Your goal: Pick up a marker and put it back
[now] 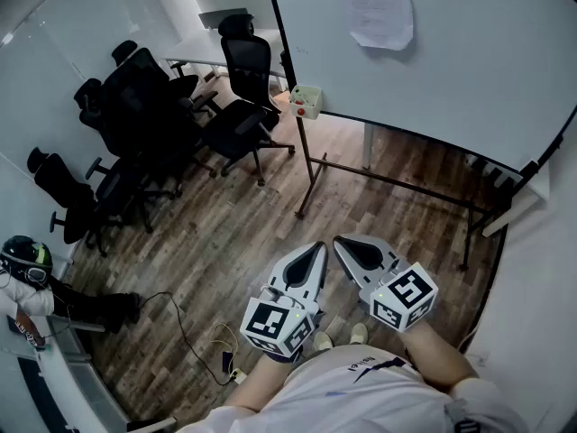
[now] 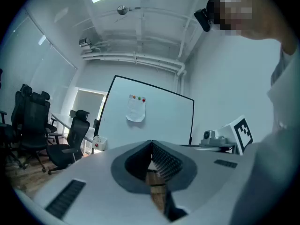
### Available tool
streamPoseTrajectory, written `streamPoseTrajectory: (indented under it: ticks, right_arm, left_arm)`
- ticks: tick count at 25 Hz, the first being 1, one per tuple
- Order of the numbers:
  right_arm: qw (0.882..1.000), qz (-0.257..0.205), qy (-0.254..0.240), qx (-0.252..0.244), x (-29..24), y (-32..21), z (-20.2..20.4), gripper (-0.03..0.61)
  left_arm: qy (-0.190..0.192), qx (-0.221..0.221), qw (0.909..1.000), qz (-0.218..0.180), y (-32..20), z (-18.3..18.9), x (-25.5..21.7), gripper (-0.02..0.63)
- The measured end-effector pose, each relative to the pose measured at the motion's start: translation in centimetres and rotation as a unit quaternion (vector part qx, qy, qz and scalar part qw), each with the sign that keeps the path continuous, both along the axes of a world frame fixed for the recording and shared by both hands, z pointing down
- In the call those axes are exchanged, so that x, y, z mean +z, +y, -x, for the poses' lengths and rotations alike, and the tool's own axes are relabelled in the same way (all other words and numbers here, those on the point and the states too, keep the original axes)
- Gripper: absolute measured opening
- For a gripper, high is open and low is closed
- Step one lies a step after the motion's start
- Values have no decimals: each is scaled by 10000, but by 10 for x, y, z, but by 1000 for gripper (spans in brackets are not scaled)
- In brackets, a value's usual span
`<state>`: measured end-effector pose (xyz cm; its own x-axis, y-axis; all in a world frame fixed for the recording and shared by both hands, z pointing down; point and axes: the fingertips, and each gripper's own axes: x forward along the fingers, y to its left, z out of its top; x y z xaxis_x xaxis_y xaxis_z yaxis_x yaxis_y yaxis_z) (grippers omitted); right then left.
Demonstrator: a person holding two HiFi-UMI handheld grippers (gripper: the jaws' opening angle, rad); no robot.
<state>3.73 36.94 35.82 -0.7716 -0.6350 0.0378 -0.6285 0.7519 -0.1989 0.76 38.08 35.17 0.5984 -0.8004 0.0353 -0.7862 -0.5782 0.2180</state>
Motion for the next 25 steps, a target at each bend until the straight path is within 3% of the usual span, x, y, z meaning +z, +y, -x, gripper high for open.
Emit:
streamPoseTrajectory:
  ticks: [25]
  right_arm:
    - [9997,-103,-227,17,-1,-2,-37,14]
  left_arm:
    - [-113,-175,9998,-30,-3,-26,2,12]
